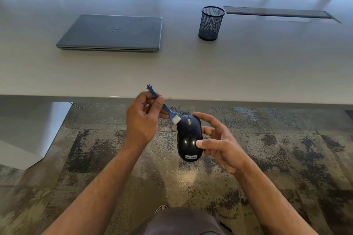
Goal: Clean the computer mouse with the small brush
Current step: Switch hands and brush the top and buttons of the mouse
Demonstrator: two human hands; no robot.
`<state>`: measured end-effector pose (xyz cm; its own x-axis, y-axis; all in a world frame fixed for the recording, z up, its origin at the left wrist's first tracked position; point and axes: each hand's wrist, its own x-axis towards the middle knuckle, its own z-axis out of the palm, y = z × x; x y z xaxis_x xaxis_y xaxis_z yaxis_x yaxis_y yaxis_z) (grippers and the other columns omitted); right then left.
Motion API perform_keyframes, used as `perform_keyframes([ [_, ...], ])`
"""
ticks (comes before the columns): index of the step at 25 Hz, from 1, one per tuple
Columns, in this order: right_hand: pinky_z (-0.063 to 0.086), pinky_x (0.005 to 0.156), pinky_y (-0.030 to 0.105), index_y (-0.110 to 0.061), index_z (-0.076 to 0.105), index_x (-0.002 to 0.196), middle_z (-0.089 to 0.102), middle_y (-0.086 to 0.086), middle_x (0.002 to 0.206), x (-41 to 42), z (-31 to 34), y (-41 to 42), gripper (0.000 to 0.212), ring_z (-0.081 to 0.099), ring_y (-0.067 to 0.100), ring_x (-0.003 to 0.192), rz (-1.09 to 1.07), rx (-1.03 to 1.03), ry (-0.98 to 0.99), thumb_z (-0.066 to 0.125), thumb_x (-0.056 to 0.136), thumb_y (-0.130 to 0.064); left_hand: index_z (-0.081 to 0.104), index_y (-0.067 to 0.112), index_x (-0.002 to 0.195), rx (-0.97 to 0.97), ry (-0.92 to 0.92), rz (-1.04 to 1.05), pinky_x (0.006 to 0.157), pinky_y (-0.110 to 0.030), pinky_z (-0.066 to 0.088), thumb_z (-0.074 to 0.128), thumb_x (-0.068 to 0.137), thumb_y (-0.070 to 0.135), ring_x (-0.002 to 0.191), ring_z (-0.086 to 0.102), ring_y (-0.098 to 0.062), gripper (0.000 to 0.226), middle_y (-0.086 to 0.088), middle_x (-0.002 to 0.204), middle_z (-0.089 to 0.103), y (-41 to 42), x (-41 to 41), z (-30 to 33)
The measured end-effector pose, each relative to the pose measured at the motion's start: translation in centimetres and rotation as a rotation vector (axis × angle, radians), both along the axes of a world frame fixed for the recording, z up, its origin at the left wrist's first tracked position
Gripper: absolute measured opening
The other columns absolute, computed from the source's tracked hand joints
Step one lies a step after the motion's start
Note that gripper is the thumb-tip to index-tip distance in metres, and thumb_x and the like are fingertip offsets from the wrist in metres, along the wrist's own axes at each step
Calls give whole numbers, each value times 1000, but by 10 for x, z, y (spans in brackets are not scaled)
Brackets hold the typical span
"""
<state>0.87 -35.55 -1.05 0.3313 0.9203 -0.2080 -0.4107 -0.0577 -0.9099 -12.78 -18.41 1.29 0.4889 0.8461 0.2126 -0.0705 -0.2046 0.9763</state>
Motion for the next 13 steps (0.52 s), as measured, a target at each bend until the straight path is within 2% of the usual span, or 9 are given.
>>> perform_keyframes([
  [4, 62, 61, 36, -21, 54, 138, 62, 30, 124, 1, -2, -2, 76, 71, 33, 84, 7, -6, -4, 73, 69, 7, 63, 27, 94, 6, -52, 12, 59, -29, 62, 61, 98, 16, 68, 74, -12, 12, 13, 77, 71, 4, -3, 2],
  [6, 62, 61, 35, -21, 54, 138, 62, 29, 124, 2, -2, -1, 77, 71, 33, 83, 16, -9, -10, 74, 69, 6, 64, 26, 94, 17, -101, -64, 58, -25, 60, 62, 97, 16, 66, 73, -14, 11, 11, 77, 71, 0, -1, 5],
  [9, 61, 59, 33, -23, 56, 136, 66, 22, 119, 3, -2, 0, 78, 72, 29, 77, 32, 3, 8, 81, 65, -2, 63, 24, 95, 33, -20, -99, 59, -24, 59, 62, 98, 14, 65, 73, -14, 11, 11, 77, 71, -3, 5, 6],
  [13, 48, 75, 49, -25, 57, 136, 63, 28, 123, 6, -8, -1, 79, 57, 47, 90, 18, -1, -19, 82, 64, -6, 61, 23, 94, 64, 38, 1, 59, -21, 58, 62, 98, 15, 66, 73, -10, 9, 15, 77, 71, 0, 10, 8],
])
